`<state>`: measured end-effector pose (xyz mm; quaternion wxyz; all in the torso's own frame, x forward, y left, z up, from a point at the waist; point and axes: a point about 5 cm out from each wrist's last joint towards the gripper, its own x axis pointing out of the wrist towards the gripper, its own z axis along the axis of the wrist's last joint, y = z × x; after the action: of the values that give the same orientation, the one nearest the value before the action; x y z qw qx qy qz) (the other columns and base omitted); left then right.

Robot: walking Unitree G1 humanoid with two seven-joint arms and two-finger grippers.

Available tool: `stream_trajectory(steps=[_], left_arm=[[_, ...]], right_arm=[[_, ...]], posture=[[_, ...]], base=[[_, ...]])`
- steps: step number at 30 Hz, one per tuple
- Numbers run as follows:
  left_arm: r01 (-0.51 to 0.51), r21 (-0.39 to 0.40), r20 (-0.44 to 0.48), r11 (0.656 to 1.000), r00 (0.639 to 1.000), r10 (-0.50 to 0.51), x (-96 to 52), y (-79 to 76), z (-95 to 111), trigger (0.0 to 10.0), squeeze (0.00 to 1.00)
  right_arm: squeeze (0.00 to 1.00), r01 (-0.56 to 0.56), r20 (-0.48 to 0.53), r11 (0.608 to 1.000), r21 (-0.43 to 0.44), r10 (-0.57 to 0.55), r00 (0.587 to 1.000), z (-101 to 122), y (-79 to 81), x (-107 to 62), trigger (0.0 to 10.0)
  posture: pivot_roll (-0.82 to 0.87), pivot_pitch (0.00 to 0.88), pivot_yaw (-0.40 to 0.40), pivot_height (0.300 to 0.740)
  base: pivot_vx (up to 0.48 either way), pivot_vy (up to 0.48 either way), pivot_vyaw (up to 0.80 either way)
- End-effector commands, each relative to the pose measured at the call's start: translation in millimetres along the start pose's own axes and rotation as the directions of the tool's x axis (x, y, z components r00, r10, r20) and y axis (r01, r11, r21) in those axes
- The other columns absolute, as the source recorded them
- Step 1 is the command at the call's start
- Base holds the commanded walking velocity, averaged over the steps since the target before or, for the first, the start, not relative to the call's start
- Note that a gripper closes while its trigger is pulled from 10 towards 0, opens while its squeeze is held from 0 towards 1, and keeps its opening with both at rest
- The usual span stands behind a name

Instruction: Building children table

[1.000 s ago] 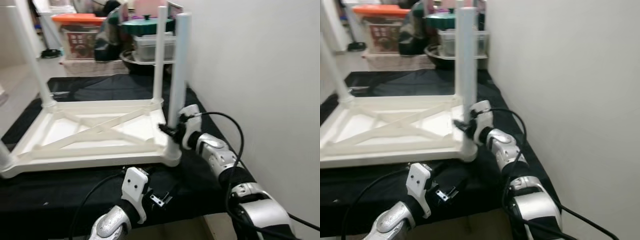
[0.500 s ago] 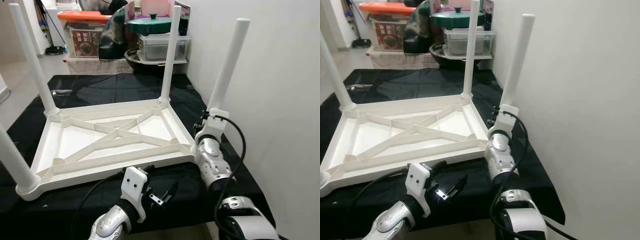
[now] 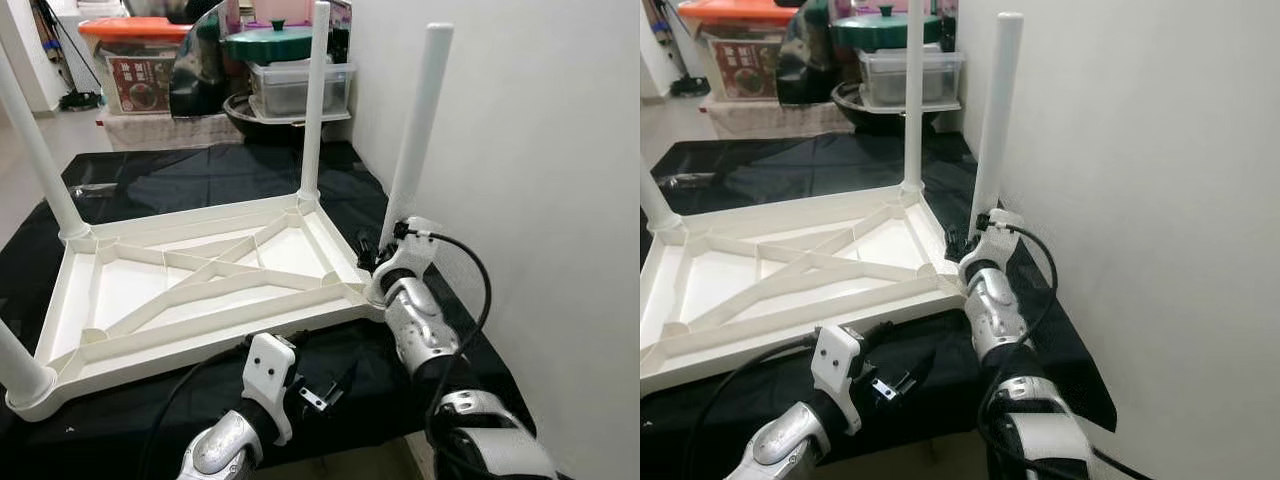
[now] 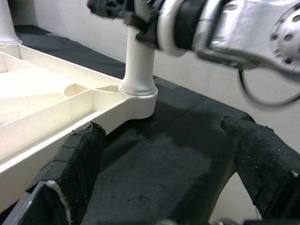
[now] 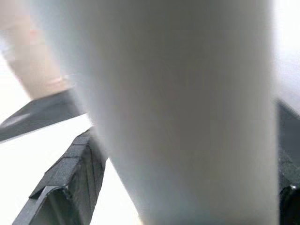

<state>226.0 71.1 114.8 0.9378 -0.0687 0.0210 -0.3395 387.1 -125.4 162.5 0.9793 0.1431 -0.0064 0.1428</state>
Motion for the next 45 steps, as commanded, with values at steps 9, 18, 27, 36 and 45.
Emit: stream_trajectory(steps=[9,18,27,36,45], left_arm=[[0.006,0.001,-0.008,1.000,1.000,-0.006,0.2,0.5,-2,10.0,0.00],[0.001,0.012,-0.009,1.000,1.000,-0.001,-0.3,2.0,-1,10.0,0.00],[0.001,0.011,-0.010,1.000,1.000,-0.001,-1.0,1.6,-1,10.0,0.00],[0.001,0.005,-0.008,1.000,1.000,-0.001,-0.6,0.8,-1,10.0,0.00],[0.004,0.001,-0.010,1.000,1.000,-0.004,-0.3,1.3,-1,10.0,0.00]], right_arm=[[0.00,-0.746,-0.249,0.666,0.030,0.727,0.639,1,24.9,-23.9,10.0],[0.00,-0.905,-0.327,0.410,0.112,0.876,0.356,4,44.1,-26.7,10.0],[0.00,-0.886,-0.370,0.463,0.036,0.830,0.418,-3,45.1,-22.0,0.0],[0.00,-0.610,-0.304,0.784,-0.118,0.556,0.773,-3,24.8,-3.1,0.0],[0.00,0.366,-0.121,0.924,-0.114,-0.378,0.918,3,-38.1,-0.3,0.0]], posture=[[0.04,0.000,-0.042,0.740],[0.06,0.000,-0.044,0.740],[0.07,0.000,-0.045,0.740],[0.06,0.000,-0.044,0.740],[0.06,0.000,-0.043,0.740]], base=[[0.000,0.000,0.00],[0.000,0.000,0.00],[0.000,0.000,0.00],[0.000,0.000,0.00],[0.000,0.000,0.00]])
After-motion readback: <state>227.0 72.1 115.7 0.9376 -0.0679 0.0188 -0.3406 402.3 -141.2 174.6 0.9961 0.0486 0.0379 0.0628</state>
